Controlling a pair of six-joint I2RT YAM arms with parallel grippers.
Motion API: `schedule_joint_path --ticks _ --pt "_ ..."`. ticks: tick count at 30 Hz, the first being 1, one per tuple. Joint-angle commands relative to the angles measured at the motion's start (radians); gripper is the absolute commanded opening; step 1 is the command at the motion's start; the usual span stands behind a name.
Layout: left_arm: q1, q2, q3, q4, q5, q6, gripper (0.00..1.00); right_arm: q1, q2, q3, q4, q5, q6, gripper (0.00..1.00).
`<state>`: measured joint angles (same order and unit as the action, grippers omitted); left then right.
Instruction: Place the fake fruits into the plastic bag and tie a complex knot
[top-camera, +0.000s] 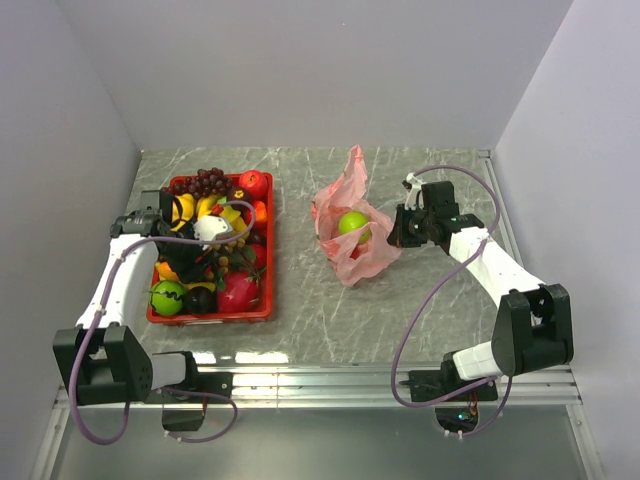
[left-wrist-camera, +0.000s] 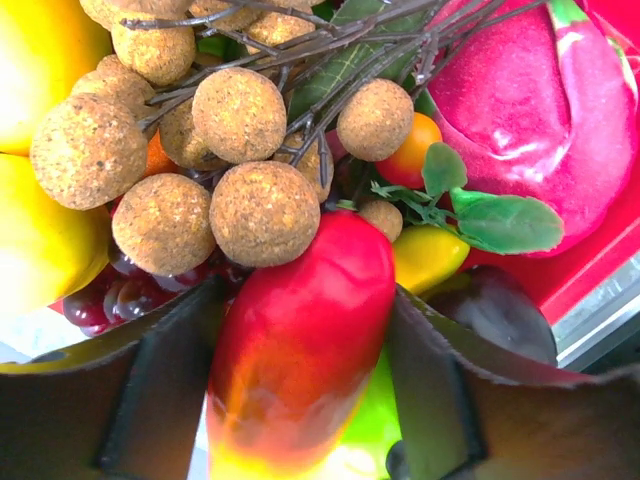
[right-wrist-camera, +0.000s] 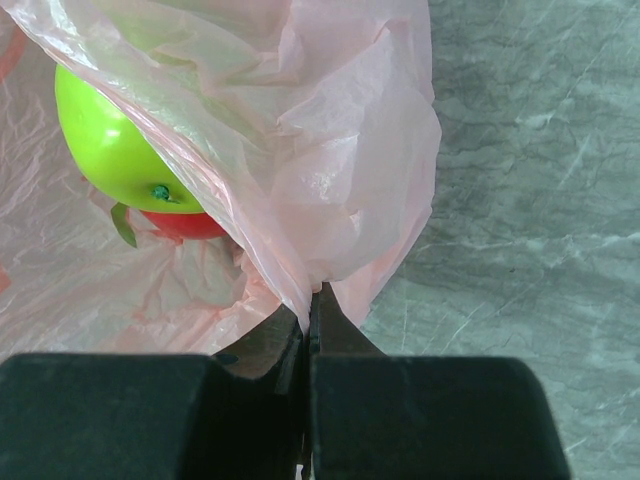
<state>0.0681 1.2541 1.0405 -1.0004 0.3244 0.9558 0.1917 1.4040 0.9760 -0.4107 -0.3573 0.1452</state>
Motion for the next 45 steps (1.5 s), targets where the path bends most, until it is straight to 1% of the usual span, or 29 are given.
schedule_joint_path --ticks 1,2,4,5,9,12,13,14,15,16,17,18,19,20,21,23,24,25,26,27,28,30,34,35,38,42,43,44,45 --pt "0.002 -0.015 0.062 -0.064 0.038 0.044 0.65 -0.006 0.006 0.041 0.007 0.017 0.005 0.0" --pt "0.001 -0.019 0.082 -0.078 0.045 0.047 0.59 -0.006 0.009 0.043 0.007 0.017 0.004 0.0" --pt "0.002 -0.036 0.11 -0.128 0.062 0.06 0.52 -0.006 0.01 0.043 0.007 0.017 0.004 0.0" --pt "0.002 -0.041 0.121 -0.15 0.067 0.064 0.47 -0.006 0.01 0.044 0.004 0.014 0.004 0.0" --pt "0.002 -0.045 0.205 -0.265 0.102 0.078 0.38 -0.006 0.012 0.046 0.003 0.011 0.002 0.0" --pt "0.002 -0.033 0.331 -0.371 0.14 0.09 0.34 -0.006 0.009 0.049 0.003 0.011 0.004 0.0" --pt "-0.002 -0.028 0.369 -0.371 0.172 0.048 0.33 -0.006 0.01 0.05 0.001 0.009 0.004 0.0" --pt "-0.007 -0.019 0.451 -0.371 0.195 0.029 0.32 -0.006 0.01 0.05 0.003 0.009 0.004 0.0" --pt "-0.037 0.008 0.495 -0.369 0.214 0.009 0.31 -0.006 0.01 0.05 0.003 0.009 0.005 0.0" --pt "-0.06 0.031 0.58 -0.369 0.237 -0.032 0.31 -0.006 0.012 0.05 0.001 0.008 0.005 0.0" --pt "-0.098 0.054 0.619 -0.363 0.24 -0.061 0.3 -0.006 0.012 0.05 0.004 0.008 0.004 0.0" --pt "-0.166 0.101 0.656 -0.328 0.245 -0.104 0.3 -0.006 0.013 0.052 0.006 0.006 0.005 0.0" --pt "-0.195 0.123 0.715 -0.295 0.257 -0.188 0.29 -0.006 0.012 0.052 0.006 0.007 0.007 0.0" --pt "-0.227 0.143 0.734 -0.255 0.268 -0.237 0.28 -0.008 0.015 0.052 0.007 0.004 0.008 0.0" --pt "-0.302 0.174 0.745 -0.134 0.262 -0.344 0.28 -0.006 0.016 0.053 0.01 0.003 0.011 0.0" --pt "-0.378 0.205 0.747 -0.008 0.236 -0.443 0.29 -0.008 0.018 0.056 0.009 0.0 0.014 0.0" --pt "-0.448 0.24 0.742 0.059 0.232 -0.481 0.29 -0.008 0.018 0.059 0.009 -0.002 0.017 0.0" --pt "-0.482 0.26 0.734 0.175 0.225 -0.555 0.29 -0.006 0.015 0.059 0.01 -0.005 0.017 0.0" --pt "-0.516 0.284 0.737 0.243 0.213 -0.592 0.29 -0.006 0.013 0.059 0.012 -0.003 0.019 0.0" --pt "-0.578 0.338 0.742 0.296 0.202 -0.627 0.29 -0.006 0.007 0.056 0.013 -0.006 0.019 0.0" --pt "-0.608 0.369 0.763 0.381 0.205 -0.681 0.29 -0.006 0.007 0.055 0.015 -0.008 0.019 0.0" --pt "-0.681 0.463 0.794 0.442 0.205 -0.744 0.29 -0.006 0.0 0.049 0.018 -0.003 0.022 0.0" --pt "-0.754 0.591 0.829 0.62 0.197 -0.847 0.29 -0.006 -0.016 0.043 0.023 -0.006 0.021 0.0" --pt "-0.763 0.609 0.829 0.673 0.203 -0.864 0.31 -0.006 -0.017 0.043 0.023 -0.006 0.022 0.0" --pt "-0.783 0.68 0.849 0.692 0.232 -0.893 0.34 -0.006 -0.023 0.05 0.024 -0.003 0.028 0.0" --pt "-0.797 0.708 0.839 0.616 0.312 -0.859 0.41 -0.026 -0.02 0.072 0.02 -0.019 0.048 0.0" --pt "-0.801 0.7 0.802 0.608 0.314 -0.852 0.44 -0.032 -0.017 0.078 0.016 -0.026 0.06 0.0" --pt "-0.804 0.691 0.779 0.599 0.315 -0.841 0.54 -0.043 -0.013 0.088 0.015 -0.044 0.065 0.0" --pt "-0.809 0.677 0.748 0.573 0.315 -0.823 0.61 -0.044 -0.013 0.093 0.01 -0.051 0.068 0.0"
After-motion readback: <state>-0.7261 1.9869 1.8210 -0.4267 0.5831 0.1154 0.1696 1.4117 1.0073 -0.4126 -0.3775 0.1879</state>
